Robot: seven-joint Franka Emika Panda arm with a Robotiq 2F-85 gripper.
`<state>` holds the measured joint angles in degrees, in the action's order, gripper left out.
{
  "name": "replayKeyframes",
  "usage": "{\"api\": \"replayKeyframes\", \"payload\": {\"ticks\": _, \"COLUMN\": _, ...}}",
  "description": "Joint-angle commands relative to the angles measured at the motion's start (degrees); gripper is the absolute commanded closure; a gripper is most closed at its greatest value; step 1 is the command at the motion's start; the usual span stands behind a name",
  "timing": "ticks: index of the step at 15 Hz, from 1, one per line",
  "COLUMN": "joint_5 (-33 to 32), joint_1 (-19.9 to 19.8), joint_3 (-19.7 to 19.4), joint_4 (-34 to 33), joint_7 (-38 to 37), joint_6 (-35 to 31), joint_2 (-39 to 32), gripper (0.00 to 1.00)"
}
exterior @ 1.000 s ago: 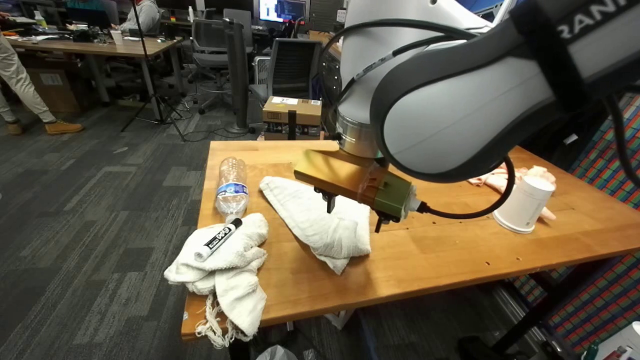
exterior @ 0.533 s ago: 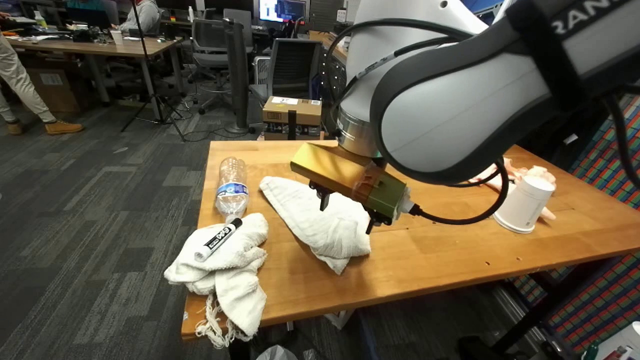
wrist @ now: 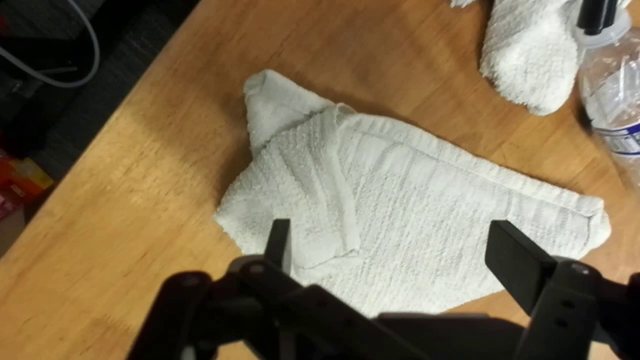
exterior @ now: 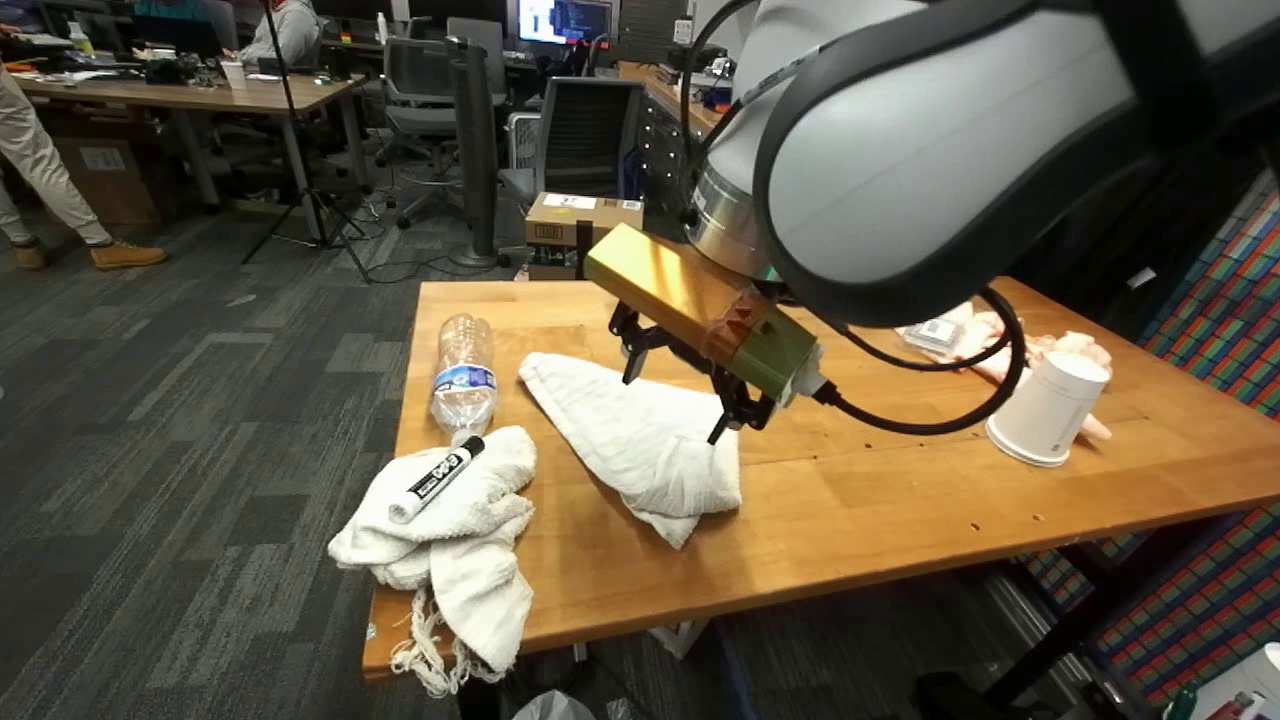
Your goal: Fold the white towel on the table twice, diagonally.
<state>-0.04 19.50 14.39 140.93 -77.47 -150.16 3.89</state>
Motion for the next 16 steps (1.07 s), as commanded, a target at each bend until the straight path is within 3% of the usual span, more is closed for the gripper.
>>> {"api": "replayKeyframes", "payload": {"ticks": 1, "joint_5": 4.77, "joint_1": -1.35, "joint_3": 1.64, "joint_4": 0.06, "joint_7": 3.17, "joint_6": 0.13, "joint_2": 0.62, "gripper": 0.0}}
{"api": "replayKeyframes", "payload": {"ticks": 4, "joint_5": 9.18, "joint_1": -1.18, "joint_3": 2.06, "joint_4": 0.3, "joint_7": 5.96, "joint_6": 0.14, "joint_2": 1.81, "gripper": 0.0}}
{"api": "replayKeyframes", "payload": {"ticks": 16, "joint_5": 9.25, "joint_1": -1.17, "joint_3": 2.08, "joint_4": 0.56, "joint_7": 5.99, "joint_6": 0.14, "joint_2": 1.96, "gripper": 0.0}}
